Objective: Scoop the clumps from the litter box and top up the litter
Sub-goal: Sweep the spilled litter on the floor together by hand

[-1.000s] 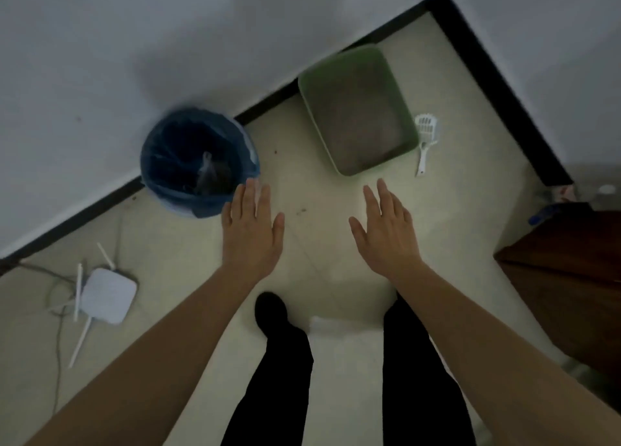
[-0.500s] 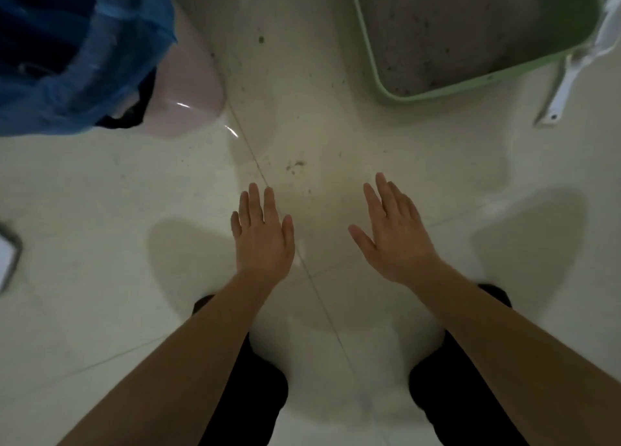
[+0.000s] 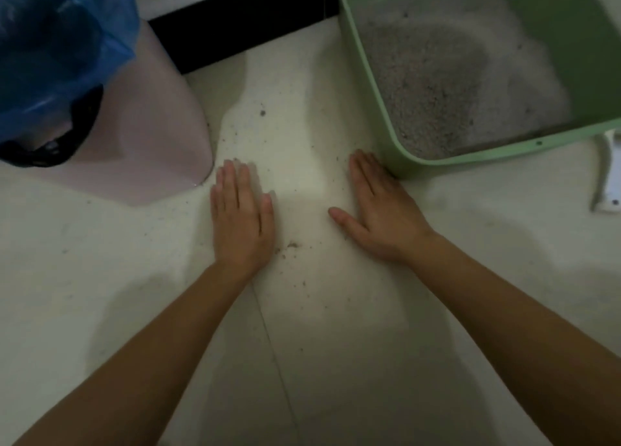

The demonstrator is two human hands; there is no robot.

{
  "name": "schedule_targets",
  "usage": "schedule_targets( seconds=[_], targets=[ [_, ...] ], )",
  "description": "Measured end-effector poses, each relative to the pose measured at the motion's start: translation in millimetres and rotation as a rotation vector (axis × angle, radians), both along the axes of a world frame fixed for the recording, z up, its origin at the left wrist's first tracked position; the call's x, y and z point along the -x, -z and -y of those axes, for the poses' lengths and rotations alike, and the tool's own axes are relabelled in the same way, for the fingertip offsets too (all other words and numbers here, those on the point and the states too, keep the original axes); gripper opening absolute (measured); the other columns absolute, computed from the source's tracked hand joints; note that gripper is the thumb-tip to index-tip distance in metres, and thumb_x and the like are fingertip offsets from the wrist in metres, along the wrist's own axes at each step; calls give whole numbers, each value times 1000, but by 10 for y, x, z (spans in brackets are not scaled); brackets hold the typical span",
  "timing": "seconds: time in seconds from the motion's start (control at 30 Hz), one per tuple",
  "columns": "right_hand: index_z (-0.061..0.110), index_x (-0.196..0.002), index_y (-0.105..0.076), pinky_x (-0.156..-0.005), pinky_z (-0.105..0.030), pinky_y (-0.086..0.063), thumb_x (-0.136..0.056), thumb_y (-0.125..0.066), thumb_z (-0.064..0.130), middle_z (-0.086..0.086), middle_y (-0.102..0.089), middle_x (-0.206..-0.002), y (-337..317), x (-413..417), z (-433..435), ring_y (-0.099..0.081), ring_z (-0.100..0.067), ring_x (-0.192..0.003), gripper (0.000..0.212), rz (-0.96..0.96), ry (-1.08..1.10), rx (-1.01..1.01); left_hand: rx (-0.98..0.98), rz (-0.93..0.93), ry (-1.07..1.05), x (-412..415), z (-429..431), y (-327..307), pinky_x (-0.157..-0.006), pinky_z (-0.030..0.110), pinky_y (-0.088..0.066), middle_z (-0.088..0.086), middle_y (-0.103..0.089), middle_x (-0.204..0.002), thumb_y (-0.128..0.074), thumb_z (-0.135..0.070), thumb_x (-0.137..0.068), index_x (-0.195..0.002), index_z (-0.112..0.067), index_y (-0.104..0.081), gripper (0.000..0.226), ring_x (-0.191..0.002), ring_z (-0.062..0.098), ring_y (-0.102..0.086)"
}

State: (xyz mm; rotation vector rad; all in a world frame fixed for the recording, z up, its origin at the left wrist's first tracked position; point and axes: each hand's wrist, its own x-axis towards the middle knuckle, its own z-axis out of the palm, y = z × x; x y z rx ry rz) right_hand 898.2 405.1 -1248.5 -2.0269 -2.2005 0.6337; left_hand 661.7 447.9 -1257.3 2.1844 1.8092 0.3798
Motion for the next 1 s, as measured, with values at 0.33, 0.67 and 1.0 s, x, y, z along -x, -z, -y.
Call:
schedule_targets(
  seconds=[0.33,0.67,1.0],
  targets=[
    [14,-155,14,-123,-34,7,-93,-15,75,-3,21,-163,-160,680,315,24,-13,-148,92,30,-384,115,211,220,2,61,-481,-689,-117,28,-1,15,-5,-161,-31,-24,-104,-153,-6,-12,56,-149,25,-5],
    [13,-156,12,-121,-34,12,-94,-20,71,-6,19,-163,-205,345,-129,21,-19,-149,91,69,-57,75,235,568,-273,181,-823,-689,-118,23,1,5,6,-162,-34,-22,-103,-153,-9,7,67,-148,14,1],
    [16,-157,7,-120,-37,10,-92,-21,74,-6,14,-164,42,262,-837,17,-21,-150,92,41,143,8,101,360,-317,472,-1094,-343,-118,25,-1,15,-5,-161,-36,-18,-101,-152,2,-5,62,-149,22,-5]
  ],
)
